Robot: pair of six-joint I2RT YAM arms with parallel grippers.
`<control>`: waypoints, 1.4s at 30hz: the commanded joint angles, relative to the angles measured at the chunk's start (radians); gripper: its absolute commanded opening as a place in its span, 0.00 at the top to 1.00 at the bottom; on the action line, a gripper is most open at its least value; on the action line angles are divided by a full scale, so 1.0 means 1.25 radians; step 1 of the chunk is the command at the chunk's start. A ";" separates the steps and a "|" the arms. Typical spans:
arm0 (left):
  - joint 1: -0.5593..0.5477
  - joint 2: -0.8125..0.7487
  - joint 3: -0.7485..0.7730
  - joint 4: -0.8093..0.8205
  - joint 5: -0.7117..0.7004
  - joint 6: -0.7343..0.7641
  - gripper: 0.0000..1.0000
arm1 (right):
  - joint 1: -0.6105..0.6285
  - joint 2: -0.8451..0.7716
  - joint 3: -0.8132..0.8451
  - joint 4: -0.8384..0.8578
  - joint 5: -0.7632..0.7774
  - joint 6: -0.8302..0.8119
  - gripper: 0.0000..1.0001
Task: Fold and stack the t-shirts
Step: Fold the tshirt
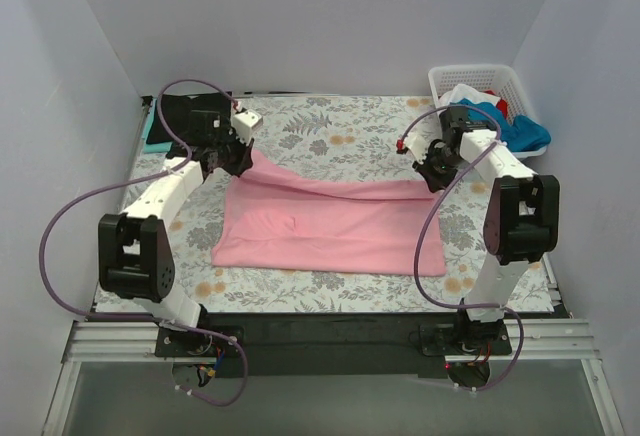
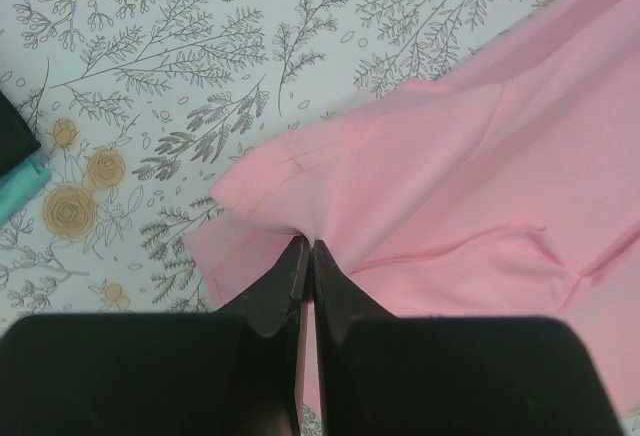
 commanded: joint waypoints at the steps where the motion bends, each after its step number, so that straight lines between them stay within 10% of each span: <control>1: 0.004 -0.127 -0.074 -0.028 -0.004 0.037 1.00 | 0.002 -0.064 -0.028 -0.012 -0.027 -0.043 0.99; 21: 0.003 -0.257 -0.354 -0.058 -0.054 0.006 1.00 | 0.018 -0.080 -0.193 0.021 -0.026 -0.037 0.99; 42: 0.003 -0.230 -0.336 -0.074 -0.032 0.041 1.00 | 0.019 -0.080 -0.193 0.026 -0.003 -0.040 0.99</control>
